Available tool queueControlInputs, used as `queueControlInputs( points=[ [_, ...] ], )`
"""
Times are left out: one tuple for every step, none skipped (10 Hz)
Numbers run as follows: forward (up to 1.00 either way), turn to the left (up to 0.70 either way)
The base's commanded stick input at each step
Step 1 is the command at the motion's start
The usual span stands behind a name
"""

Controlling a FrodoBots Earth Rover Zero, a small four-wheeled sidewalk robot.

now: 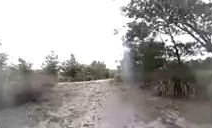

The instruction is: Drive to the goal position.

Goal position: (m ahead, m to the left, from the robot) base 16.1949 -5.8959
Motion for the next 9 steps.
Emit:
queueControlInputs(
  points=[
    [0.60,0.00],
    [0.60,0.00],
    [0.60,0.00],
    [0.60,0.00],
    [0.60,0.00],
    [0.60,0.00],
    [0.60,0.00],
    [0.60,0.00],
    [0.60,0.00]
  ],
)
